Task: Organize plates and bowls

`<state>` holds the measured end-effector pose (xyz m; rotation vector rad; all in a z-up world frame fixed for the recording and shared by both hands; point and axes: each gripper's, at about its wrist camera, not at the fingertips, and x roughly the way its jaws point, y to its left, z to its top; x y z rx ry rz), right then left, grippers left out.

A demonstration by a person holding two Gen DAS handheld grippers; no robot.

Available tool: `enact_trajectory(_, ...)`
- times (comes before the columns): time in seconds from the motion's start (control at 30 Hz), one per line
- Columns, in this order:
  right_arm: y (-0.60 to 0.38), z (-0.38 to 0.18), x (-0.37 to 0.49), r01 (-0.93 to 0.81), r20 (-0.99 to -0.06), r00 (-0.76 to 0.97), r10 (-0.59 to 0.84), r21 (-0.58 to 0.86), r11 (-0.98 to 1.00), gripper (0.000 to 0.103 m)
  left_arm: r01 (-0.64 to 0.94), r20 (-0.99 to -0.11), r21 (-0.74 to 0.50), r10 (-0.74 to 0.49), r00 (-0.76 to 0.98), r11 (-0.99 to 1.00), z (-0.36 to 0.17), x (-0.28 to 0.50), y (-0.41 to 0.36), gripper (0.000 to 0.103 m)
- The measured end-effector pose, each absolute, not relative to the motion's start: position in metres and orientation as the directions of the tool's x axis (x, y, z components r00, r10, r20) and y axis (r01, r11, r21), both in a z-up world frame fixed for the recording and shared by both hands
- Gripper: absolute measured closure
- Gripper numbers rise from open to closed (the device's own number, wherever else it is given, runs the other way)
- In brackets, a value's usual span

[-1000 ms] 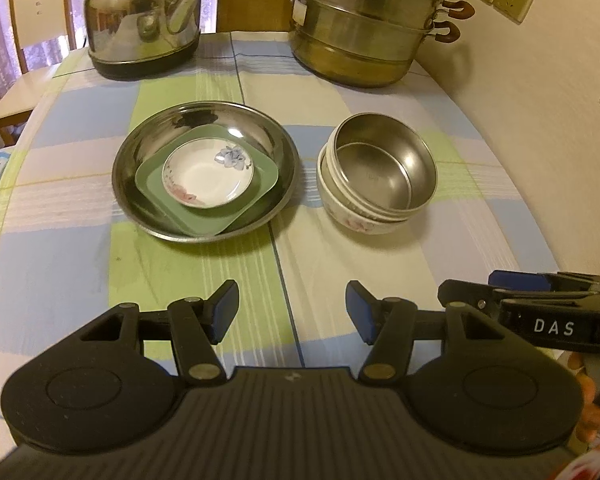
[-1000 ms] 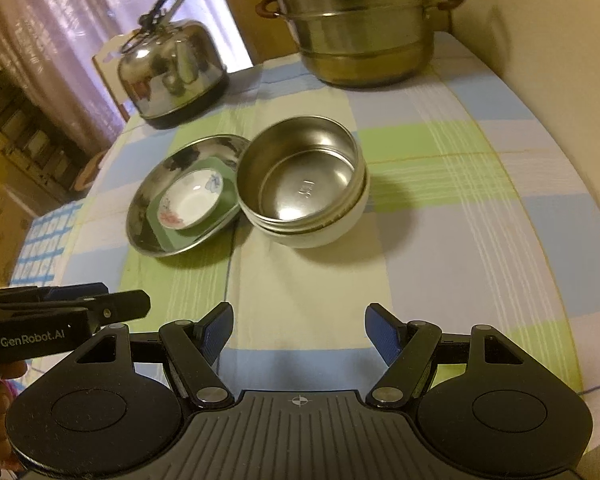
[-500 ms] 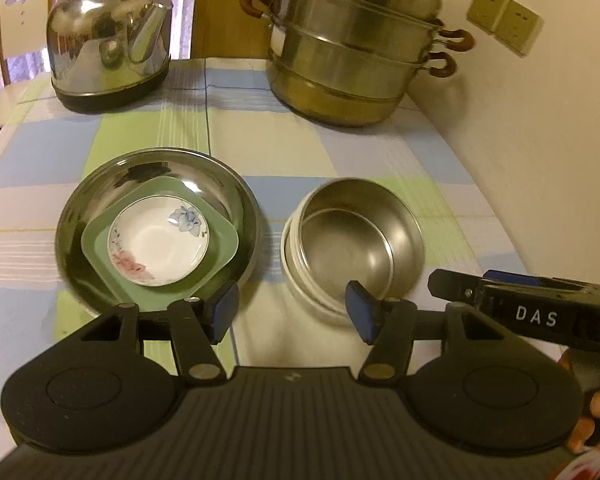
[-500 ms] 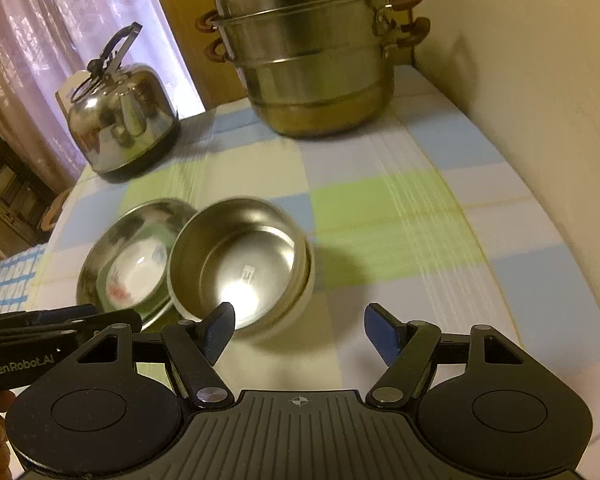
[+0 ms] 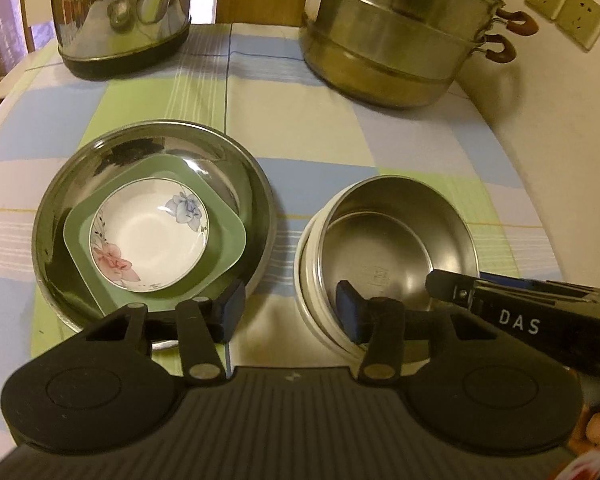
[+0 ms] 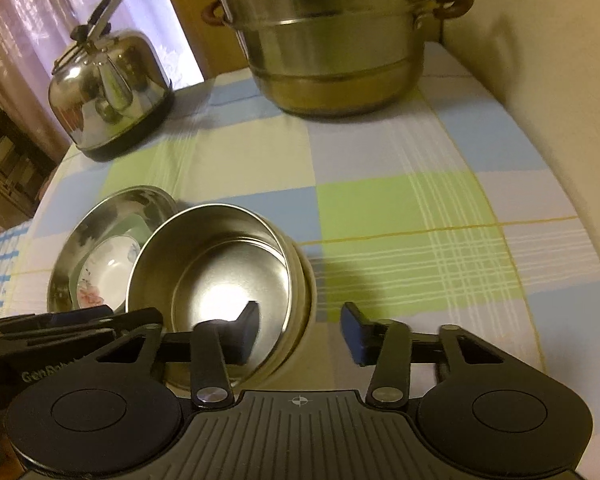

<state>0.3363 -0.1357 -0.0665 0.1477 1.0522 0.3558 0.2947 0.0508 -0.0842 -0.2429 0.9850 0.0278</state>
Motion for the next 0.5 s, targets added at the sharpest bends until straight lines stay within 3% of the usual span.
enact_trajectory(0.27,-0.132,-0.070,0.349,-0.211,-0.842,0.419,0.340,0.274,0.938,0.083,-0.159,-0.838,-0.195,-0.080,0.539,0.968,-0.089,0.304,0.046,0.070)
enact_trajectory(0.5,-0.130,-0.071,0.354,-0.216,-0.851,0.407,0.331,0.262,0.940,0.084,-0.163,-0.843,-0.208,-0.092,0.531,0.965,-0.092,0.310,0.043,0.079)
